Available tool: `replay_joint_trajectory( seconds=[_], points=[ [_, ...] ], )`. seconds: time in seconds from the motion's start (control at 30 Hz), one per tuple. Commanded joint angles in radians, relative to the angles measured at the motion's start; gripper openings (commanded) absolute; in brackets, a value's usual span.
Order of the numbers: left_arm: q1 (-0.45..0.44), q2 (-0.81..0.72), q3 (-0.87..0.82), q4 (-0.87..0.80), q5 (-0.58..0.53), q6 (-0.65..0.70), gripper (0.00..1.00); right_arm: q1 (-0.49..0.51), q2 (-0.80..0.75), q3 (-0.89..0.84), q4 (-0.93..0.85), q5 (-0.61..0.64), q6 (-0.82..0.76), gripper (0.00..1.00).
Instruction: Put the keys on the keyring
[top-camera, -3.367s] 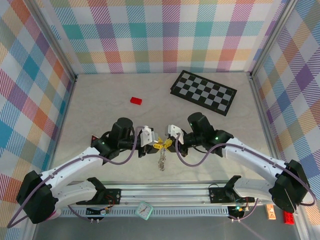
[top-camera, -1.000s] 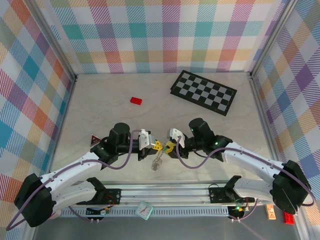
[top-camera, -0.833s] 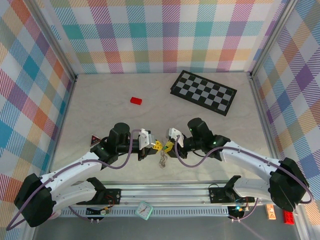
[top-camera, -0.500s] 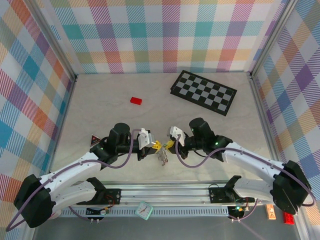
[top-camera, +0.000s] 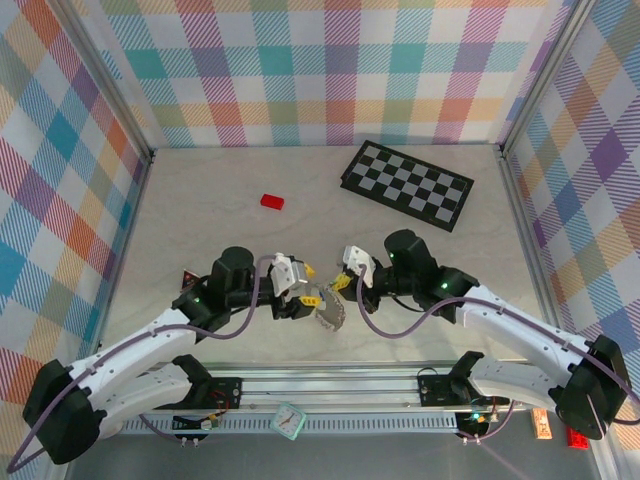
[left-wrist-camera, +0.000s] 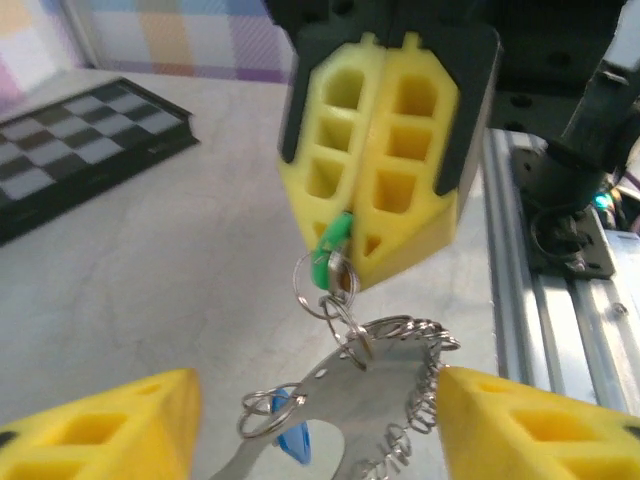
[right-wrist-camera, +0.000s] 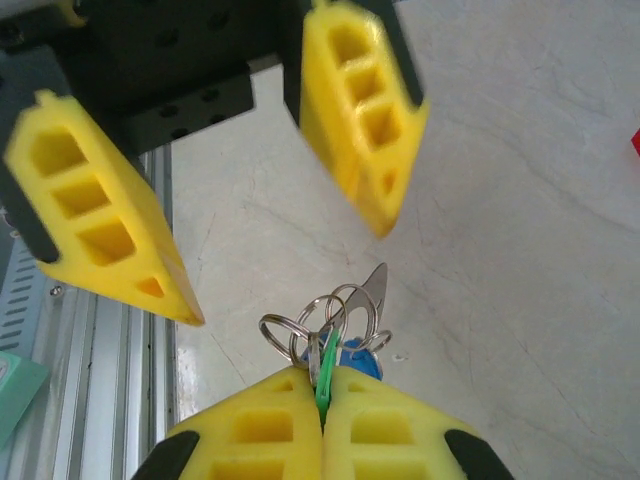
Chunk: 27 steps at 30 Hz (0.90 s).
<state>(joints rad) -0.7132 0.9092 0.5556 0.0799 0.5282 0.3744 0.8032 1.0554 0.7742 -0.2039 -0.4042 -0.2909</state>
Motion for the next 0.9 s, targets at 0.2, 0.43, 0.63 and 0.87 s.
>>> replay_joint_trajectory(
  seconds=[0.2,0.43,0.63,0.87],
  points=[
    [0.015,-0.410,-0.072,-0.164,-0.828,-0.316,1.00,0.152,0.151,0.220,0.042,0.068,0.042,0.00],
    [0.080,-0.584,-0.074,-0.302,-1.234,-0.476,1.00,0.231,0.369,0.287,0.333,0.047,0.244,0.00],
    [0.107,-0.564,-0.078,-0.241,-1.278,-0.542,1.00,0.212,0.533,0.312,0.381,0.103,0.301,0.00],
    [0.122,-0.435,-0.083,-0.231,-1.212,-0.587,1.00,0.116,0.620,0.329,0.091,0.200,0.058,0.00]
  ],
)
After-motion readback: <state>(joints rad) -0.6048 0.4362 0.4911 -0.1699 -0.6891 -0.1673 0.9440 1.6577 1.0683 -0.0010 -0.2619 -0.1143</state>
